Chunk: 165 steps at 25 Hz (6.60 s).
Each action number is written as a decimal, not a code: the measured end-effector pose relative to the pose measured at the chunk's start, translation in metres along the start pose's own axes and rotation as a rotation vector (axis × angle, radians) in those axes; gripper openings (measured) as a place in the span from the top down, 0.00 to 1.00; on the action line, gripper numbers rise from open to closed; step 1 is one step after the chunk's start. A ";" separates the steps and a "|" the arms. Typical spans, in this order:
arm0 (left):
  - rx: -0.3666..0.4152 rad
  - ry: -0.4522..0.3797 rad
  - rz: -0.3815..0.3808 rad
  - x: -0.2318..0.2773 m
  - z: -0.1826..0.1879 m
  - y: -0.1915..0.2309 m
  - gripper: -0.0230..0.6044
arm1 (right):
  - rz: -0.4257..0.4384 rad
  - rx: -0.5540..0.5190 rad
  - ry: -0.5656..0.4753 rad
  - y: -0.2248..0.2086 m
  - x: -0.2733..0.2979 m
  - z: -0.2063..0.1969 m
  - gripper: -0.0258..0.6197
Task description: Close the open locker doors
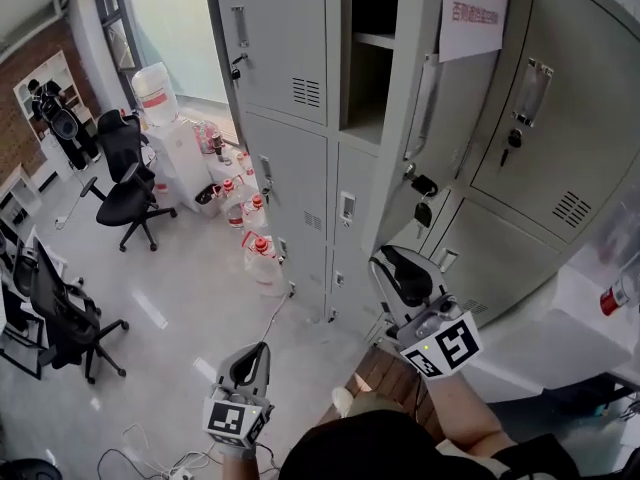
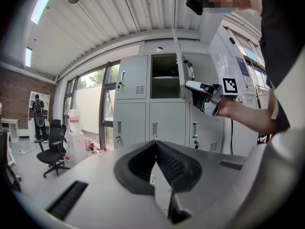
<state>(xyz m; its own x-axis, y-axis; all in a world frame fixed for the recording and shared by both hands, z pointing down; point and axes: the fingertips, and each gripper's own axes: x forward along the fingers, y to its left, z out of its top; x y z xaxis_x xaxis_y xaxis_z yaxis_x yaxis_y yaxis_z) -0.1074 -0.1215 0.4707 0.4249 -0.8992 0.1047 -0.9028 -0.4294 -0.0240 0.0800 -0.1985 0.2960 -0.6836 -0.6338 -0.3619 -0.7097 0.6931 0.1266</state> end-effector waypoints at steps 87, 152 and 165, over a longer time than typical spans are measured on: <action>-0.088 0.041 0.318 0.058 -0.011 0.090 0.95 | -0.070 0.262 -0.006 -0.159 0.173 -0.061 0.79; -0.125 0.079 0.398 -0.100 -0.059 0.110 0.95 | 0.734 0.218 0.397 0.249 0.067 -0.190 0.87; -0.128 0.085 0.410 -0.092 -0.059 0.100 0.95 | 0.757 0.238 0.411 0.244 0.059 -0.189 0.87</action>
<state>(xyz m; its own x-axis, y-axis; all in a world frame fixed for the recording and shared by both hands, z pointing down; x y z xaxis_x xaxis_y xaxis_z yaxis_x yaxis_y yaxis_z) -0.2410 -0.0767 0.5172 0.0275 -0.9807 0.1936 -0.9989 -0.0196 0.0422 -0.1651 -0.1316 0.4800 -0.9941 -0.0191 0.1064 -0.0207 0.9997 -0.0146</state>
